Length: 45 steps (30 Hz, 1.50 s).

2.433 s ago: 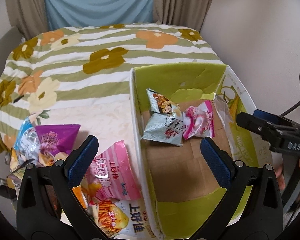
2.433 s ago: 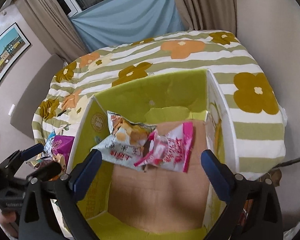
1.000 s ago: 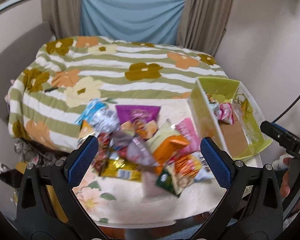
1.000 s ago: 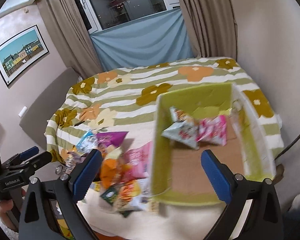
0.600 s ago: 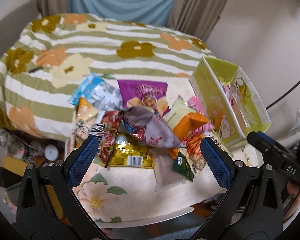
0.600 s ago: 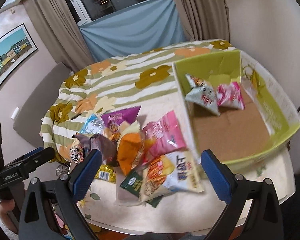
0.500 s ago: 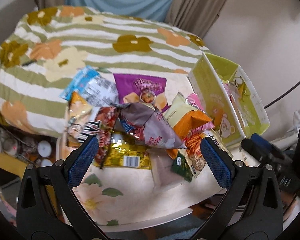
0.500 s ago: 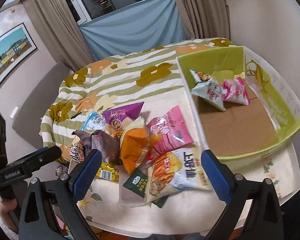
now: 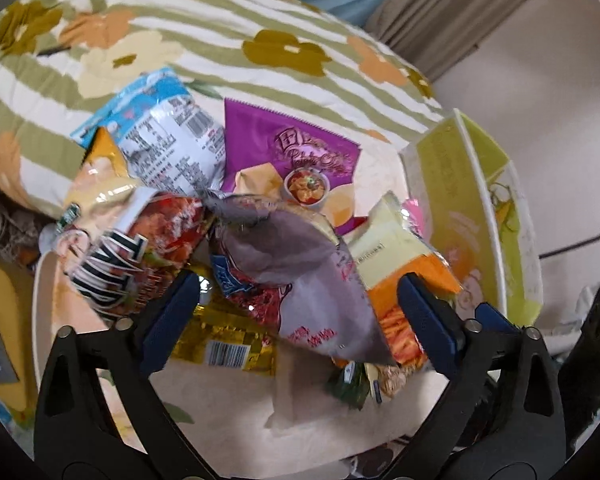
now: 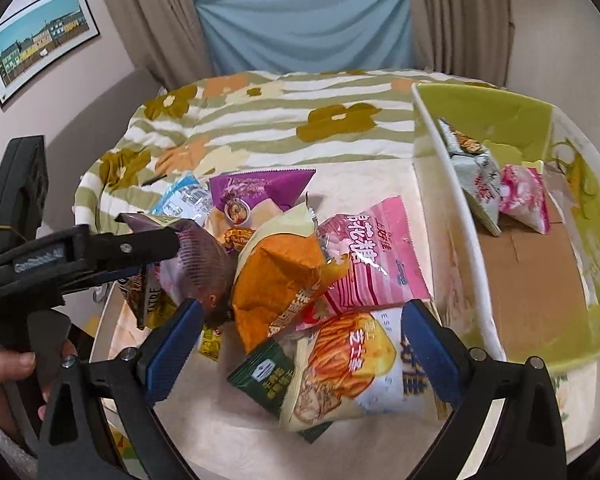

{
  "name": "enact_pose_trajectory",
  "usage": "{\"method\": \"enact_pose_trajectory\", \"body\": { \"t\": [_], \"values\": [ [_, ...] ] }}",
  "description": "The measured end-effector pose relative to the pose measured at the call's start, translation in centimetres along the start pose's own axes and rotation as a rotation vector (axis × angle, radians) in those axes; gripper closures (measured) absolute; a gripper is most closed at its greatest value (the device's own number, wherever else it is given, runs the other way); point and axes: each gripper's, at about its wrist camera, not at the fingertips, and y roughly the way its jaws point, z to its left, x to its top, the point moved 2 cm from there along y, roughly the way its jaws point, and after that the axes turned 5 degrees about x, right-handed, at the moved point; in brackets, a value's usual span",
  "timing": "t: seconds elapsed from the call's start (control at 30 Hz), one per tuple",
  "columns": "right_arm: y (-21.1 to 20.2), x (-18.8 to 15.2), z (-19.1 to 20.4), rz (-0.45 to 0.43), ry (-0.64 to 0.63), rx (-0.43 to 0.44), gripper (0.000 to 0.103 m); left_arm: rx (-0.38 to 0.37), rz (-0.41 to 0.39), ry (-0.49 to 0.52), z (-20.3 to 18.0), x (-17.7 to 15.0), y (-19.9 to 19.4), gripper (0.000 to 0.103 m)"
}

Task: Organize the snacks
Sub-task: 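Grasp the dark purple bag with the left tool while the right tool grasps the orange chip bag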

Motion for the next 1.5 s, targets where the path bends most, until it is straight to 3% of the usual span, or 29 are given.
{"method": "enact_pose_trajectory", "body": {
  "t": [0.17, 0.3, 0.53, 0.77, 0.93, 1.37, 1.4, 1.5],
  "values": [
    [1.5, 0.6, -0.2, 0.035, -0.065, 0.024, 0.004, 0.037, 0.024, -0.069, 0.1, 0.3, 1.9, 0.022],
    [2.4, 0.9, -0.2, 0.049, -0.134, 0.028, 0.004, 0.071, 0.054, -0.094, 0.3, 0.2, 2.8, 0.04],
    [3.5, 1.3, 1.3, 0.058, -0.26, 0.029, 0.005, 0.049, 0.066, -0.116, 1.2, -0.4, 2.8, 0.05],
    [5.6, 1.7, 1.5, 0.085, -0.3, 0.077, 0.008, 0.057, 0.049, -0.086, 1.2, -1.5, 1.4, 0.054],
    [7.2, 1.9, 1.4, 0.109, -0.309, 0.112, 0.017, 0.083, 0.036, -0.021, 0.7, -2.4, 0.5, 0.054],
    [9.2, 2.2, 2.4, 0.111, -0.332, 0.154, 0.021, 0.048, 0.029, 0.017, 1.0, -3.0, 0.1, 0.054],
    [9.2, 2.2, 2.6, 0.108, -0.346, 0.146, 0.029, 0.046, 0.029, 0.02, 1.1, -3.0, 0.1, 0.054],
    [8.9, 1.9, 3.4, 0.094, -0.406, 0.125, 0.039, 0.043, 0.027, 0.026, 1.2, -2.9, 0.0, 0.054]
  ]
}}
